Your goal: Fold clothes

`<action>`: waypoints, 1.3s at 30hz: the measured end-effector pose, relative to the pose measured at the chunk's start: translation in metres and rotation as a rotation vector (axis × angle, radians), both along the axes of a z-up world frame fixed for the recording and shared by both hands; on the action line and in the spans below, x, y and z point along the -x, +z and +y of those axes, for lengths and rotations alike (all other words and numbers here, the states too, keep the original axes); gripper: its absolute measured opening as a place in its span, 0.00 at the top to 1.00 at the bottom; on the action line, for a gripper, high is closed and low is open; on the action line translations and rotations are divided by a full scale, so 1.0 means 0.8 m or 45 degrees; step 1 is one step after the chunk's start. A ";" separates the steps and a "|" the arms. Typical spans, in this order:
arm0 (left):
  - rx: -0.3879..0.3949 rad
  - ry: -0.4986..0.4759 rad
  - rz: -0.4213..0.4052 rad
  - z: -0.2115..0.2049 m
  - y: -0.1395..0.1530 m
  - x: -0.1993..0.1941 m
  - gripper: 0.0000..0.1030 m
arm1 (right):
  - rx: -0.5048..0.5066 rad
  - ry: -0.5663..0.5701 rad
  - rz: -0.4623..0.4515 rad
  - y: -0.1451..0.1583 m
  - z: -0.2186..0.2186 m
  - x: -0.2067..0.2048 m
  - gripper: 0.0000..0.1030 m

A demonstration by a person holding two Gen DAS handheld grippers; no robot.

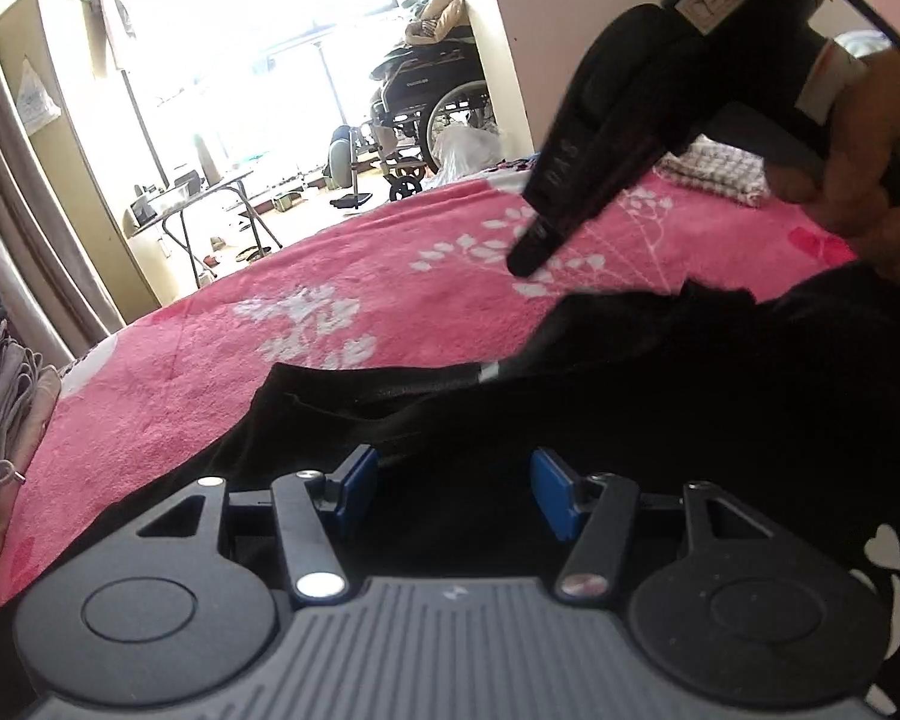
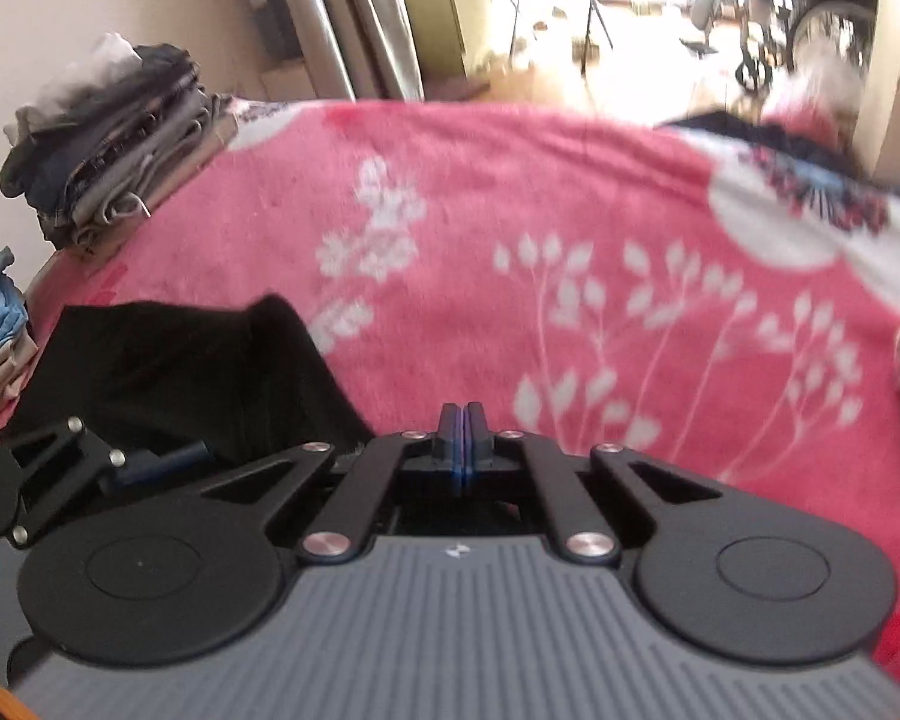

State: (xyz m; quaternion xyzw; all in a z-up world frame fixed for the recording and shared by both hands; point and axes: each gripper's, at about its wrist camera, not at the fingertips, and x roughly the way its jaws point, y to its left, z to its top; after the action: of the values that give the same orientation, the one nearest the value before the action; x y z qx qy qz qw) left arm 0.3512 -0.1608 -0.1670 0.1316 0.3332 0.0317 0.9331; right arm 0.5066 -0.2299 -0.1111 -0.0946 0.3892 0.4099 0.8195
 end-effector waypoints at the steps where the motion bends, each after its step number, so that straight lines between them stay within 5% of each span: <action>1: 0.004 0.001 0.000 0.000 0.000 -0.001 0.43 | -0.005 -0.014 -0.039 0.002 0.002 0.001 1.00; 3: -0.006 0.009 0.010 -0.001 -0.004 -0.005 0.43 | -0.002 -0.046 -0.104 0.004 0.005 0.000 1.00; 6: 0.003 0.019 0.014 0.001 -0.007 -0.009 0.43 | -0.065 -0.108 -0.005 0.001 -0.012 -0.016 0.97; 15: 0.047 0.037 0.008 0.008 -0.012 -0.010 0.39 | -0.265 -0.377 0.676 -0.037 -0.139 -0.046 0.77; 21: 0.053 0.046 0.013 0.008 -0.012 -0.011 0.39 | -0.338 -0.308 0.811 -0.052 -0.156 -0.016 0.72; 26: 0.050 0.046 0.013 0.007 -0.012 -0.011 0.38 | -0.231 0.089 0.565 -0.025 -0.124 0.049 0.72; 33: 0.049 0.053 0.011 0.008 -0.012 -0.011 0.35 | -0.186 0.226 0.385 -0.011 -0.140 0.086 0.71; 39: 0.053 0.060 0.014 0.008 -0.012 -0.012 0.35 | -0.276 -0.020 0.433 -0.015 -0.166 0.043 0.71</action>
State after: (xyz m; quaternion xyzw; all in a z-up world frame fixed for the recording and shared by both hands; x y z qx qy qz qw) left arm 0.3606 -0.1542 -0.1764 0.1045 0.3421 0.0458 0.9327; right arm 0.4720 -0.3626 -0.1234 0.0678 0.4765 0.4531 0.7504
